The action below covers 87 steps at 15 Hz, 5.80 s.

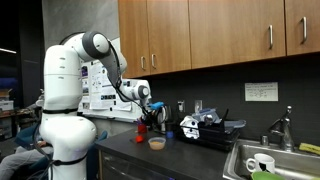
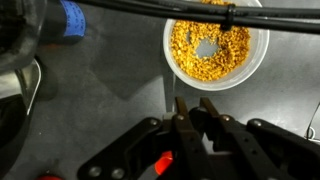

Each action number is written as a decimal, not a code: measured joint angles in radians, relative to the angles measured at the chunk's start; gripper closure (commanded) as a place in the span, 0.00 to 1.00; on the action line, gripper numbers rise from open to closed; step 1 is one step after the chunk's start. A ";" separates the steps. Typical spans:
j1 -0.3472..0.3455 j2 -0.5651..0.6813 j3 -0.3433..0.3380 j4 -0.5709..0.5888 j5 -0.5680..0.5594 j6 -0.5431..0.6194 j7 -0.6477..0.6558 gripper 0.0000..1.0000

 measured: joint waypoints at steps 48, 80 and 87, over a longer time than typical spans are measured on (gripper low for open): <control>-0.001 0.033 0.000 0.012 -0.049 0.012 0.044 0.81; -0.001 0.033 0.000 0.009 -0.049 0.011 0.044 0.95; -0.001 0.033 0.000 0.009 -0.051 0.011 0.044 0.95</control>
